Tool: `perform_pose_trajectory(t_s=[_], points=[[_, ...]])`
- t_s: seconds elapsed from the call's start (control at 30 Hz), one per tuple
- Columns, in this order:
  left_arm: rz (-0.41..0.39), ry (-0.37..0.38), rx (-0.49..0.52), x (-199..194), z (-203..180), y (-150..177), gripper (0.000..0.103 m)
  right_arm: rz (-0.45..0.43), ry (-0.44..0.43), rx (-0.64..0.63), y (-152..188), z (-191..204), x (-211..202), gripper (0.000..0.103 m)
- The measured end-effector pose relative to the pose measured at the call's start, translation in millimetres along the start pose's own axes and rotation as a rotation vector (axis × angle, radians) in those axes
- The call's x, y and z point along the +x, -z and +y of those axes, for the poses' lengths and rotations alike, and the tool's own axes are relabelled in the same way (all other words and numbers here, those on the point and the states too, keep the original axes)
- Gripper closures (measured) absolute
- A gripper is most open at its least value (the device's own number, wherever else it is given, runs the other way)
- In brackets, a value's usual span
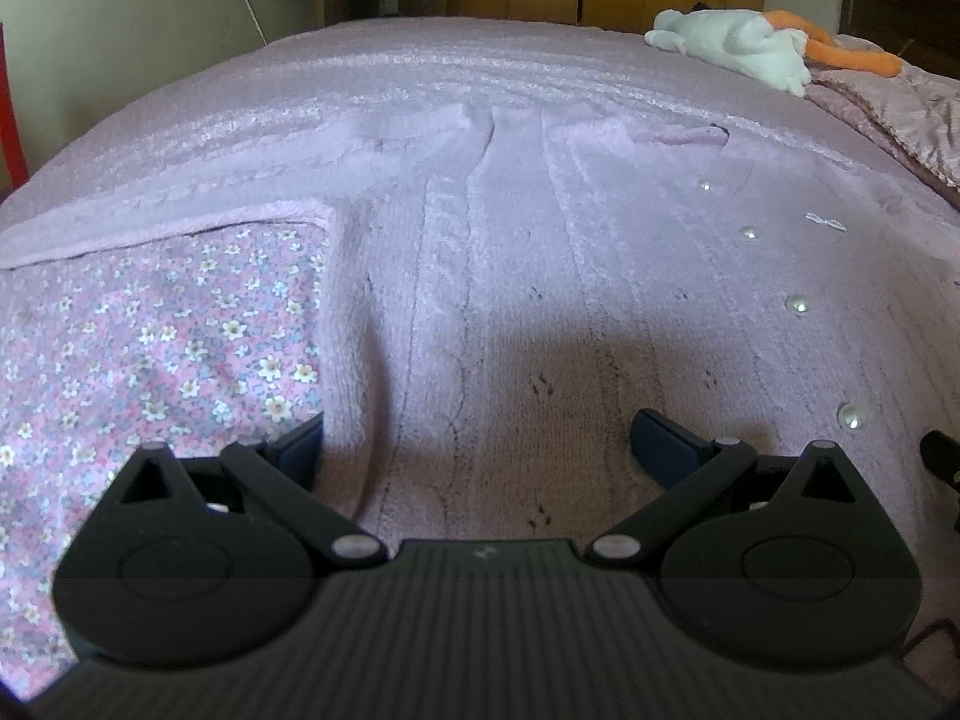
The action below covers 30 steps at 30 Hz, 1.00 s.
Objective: Fold small clothes
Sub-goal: 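Move the right tool to a cardigan sleeve and close on its cuff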
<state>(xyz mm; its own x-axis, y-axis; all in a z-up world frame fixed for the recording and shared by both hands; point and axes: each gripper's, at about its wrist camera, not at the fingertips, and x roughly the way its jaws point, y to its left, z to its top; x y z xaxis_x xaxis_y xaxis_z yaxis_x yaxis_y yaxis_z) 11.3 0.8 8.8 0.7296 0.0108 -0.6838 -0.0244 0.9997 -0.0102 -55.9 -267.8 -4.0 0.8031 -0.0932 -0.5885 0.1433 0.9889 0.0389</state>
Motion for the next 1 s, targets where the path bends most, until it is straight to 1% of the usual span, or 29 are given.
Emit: perform_pose_trajectory(t_s=[0.1, 0.17, 0.27, 0.4, 0.5, 0.6, 0.73, 0.83, 0.93, 1.0], points=[[0.021, -0.004, 0.011, -0.8, -1.7, -3.4, 0.0, 0.009, -0.02, -0.004, -3.2, -3.4, -0.3, 0.0], [0.033, -0.004, 0.017, -2.3, -2.7, -5.8, 0.0, 0.024, -0.049, 0.016, -9.9, -10.9, -2.2, 0.0], [0.038, -0.009, 0.025, -5.8, -4.2, -12.5, 0.0, 0.035, -0.109, 0.094, -26.9, -35.7, -5.7, 0.0], [0.005, -0.034, 0.054, -11.5, -8.3, -23.6, 0.0, 0.056, -0.122, 0.184, -60.8, -84.0, 0.4, 0.0], [-0.01, -0.04, 0.057, -13.6, -10.9, -31.5, 0.0, 0.046, -0.086, 0.222, -83.7, -125.6, 11.5, 0.0], [-0.006, -0.036, 0.047, -13.3, -12.5, -37.5, 0.0, 0.044, -0.014, 0.237, -100.4, -162.2, 28.9, 0.0], [0.009, -0.048, 0.027, -9.8, -13.5, -41.4, 0.0, 0.034, 0.071, 0.279, -111.5, -205.7, 51.2, 0.0], [0.016, -0.066, 0.027, -7.7, -14.6, -43.3, 0.0, 0.019, 0.135, 0.303, -116.3, -231.1, 67.6, 0.0], [0.02, -0.077, 0.032, -7.0, -15.8, -45.1, 0.0, 0.011, 0.163, 0.33, -121.1, -253.4, 82.3, 0.0], [0.018, -0.085, 0.038, -7.2, -17.2, -46.4, 0.0, 0.003, 0.157, 0.396, -126.3, -268.9, 91.9, 0.0]])
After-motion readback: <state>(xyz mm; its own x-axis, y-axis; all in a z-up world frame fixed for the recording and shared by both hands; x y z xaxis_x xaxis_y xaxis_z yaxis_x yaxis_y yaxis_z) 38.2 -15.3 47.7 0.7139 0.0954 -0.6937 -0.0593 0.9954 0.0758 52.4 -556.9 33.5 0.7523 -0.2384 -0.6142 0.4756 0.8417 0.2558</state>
